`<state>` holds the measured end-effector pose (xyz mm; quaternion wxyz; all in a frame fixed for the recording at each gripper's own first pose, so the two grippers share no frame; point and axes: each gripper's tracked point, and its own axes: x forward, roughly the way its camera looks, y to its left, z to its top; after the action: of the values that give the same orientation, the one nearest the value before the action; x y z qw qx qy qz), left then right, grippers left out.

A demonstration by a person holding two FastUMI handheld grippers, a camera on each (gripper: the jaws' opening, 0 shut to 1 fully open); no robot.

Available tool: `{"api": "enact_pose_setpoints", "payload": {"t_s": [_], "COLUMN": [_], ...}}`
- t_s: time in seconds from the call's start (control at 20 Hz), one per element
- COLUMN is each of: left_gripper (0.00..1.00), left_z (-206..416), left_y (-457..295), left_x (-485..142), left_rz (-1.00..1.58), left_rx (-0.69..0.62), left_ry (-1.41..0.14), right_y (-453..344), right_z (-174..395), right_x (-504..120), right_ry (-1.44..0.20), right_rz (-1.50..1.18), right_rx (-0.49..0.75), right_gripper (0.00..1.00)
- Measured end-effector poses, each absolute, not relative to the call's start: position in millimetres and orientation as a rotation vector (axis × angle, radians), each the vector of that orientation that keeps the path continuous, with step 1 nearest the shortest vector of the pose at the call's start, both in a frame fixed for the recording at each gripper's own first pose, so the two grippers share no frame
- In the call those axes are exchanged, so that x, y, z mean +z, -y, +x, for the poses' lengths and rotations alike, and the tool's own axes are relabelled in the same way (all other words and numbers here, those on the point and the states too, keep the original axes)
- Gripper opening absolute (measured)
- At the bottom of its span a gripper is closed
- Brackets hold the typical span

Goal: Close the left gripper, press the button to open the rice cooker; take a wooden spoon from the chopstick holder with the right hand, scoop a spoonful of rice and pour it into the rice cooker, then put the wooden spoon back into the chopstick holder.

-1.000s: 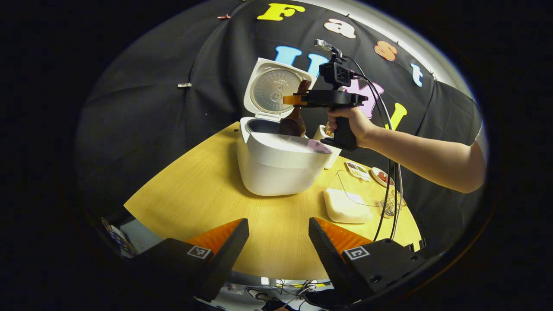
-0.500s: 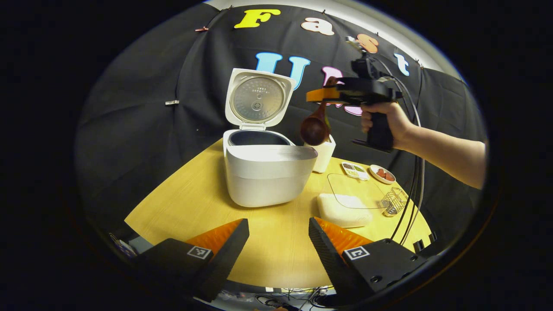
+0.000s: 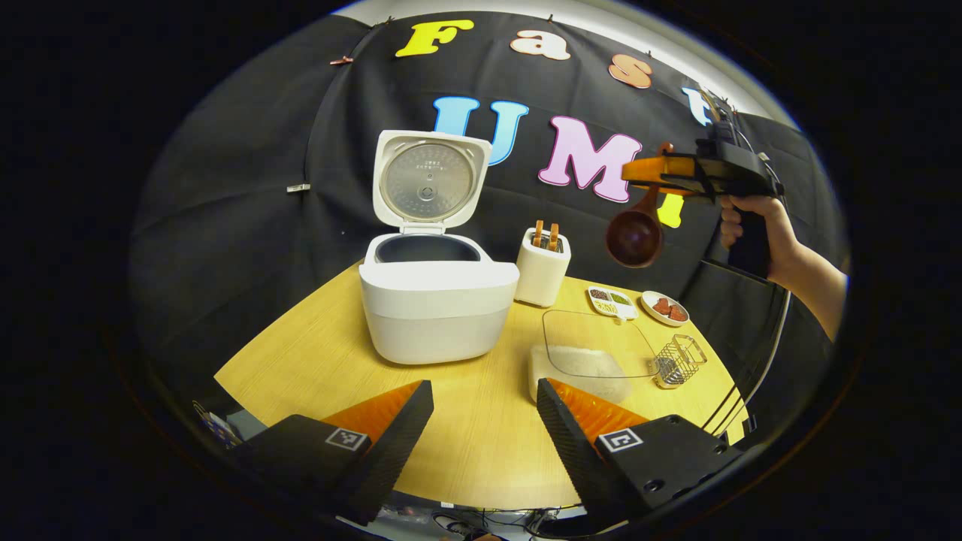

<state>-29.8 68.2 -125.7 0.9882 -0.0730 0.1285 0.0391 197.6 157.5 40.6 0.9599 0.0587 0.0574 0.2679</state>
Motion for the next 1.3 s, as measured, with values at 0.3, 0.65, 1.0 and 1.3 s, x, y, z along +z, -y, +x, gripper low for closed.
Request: {"api": "enact_pose_setpoints", "payload": {"t_s": [0.3, 0.65, 1.0, 1.3], "left_gripper": [0.96, 0.96, 0.96, 0.95], "left_z": [-24.7, -6.4, 0.7, -4.2], "left_y": [-31.6, 14.8, 43.8, 33.6], "left_x": [-114.7, -105.8, -102.5, -98.2], "left_rz": [-0.110, -0.143, -0.154, -0.164], "left_rx": [0.089, 0.105, 0.141, 0.216], "left_ry": [-0.263, -0.272, -0.293, -0.303], "right_y": [-30.5, 79.5, 122.0, 126.7], "right_z": [209.8, 222.7, 235.8, 235.1], "right_x": [27.3, -36.1, -118.1, -170.1], "right_ry": [-0.138, -0.227, -0.345, -0.425], "right_rz": [0.231, 0.352, 0.451, 0.512], "right_rx": [0.371, 0.179, 0.079, -0.012], "right_gripper": [0.15, 0.19, 0.20, 0.20]}}
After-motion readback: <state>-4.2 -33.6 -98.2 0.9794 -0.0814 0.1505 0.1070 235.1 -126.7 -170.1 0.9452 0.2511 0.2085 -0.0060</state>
